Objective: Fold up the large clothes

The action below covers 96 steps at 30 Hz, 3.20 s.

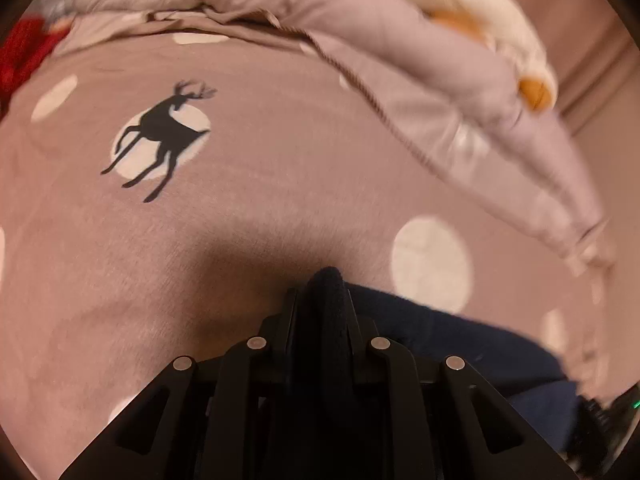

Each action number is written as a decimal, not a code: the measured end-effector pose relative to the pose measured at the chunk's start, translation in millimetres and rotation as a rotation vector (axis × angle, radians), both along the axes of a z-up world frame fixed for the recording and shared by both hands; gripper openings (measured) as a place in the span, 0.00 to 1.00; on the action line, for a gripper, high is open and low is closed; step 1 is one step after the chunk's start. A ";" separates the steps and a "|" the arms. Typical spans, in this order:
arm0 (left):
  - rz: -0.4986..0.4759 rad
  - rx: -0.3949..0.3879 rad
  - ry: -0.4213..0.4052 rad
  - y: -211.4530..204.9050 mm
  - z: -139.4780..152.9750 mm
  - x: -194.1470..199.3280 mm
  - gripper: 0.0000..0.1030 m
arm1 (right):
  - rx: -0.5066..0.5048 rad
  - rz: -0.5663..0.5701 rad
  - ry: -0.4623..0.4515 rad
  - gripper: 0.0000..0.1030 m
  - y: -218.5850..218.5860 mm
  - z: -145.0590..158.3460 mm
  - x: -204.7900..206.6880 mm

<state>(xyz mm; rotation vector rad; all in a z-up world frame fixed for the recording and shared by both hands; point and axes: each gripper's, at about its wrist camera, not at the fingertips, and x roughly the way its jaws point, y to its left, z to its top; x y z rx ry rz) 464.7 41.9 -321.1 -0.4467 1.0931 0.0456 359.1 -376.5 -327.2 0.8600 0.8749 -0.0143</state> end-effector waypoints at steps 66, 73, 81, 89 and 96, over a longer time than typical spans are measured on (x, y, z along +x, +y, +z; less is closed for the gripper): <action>-0.059 -0.560 -0.154 9.4 -20.8 -218.6 0.90 | -0.352 -0.104 0.024 0.89 -4.2 28.1 -181.1; -0.024 -0.709 -0.095 6.6 -30.2 -169.6 0.99 | -0.359 -0.095 0.019 0.91 -3.9 26.3 -179.8; -0.012 -0.638 -0.143 1.0 -35.3 -147.6 0.73 | -0.317 -0.071 -0.009 0.93 -6.6 20.0 -170.9; -0.001 -0.383 -0.214 -14.9 -2.9 -161.4 0.60 | -0.226 -0.012 -0.060 0.43 16.6 21.2 -161.6; 0.020 -0.345 -0.286 14.3 18.8 -186.9 0.53 | -0.222 0.115 -0.141 0.42 64.8 34.6 -153.6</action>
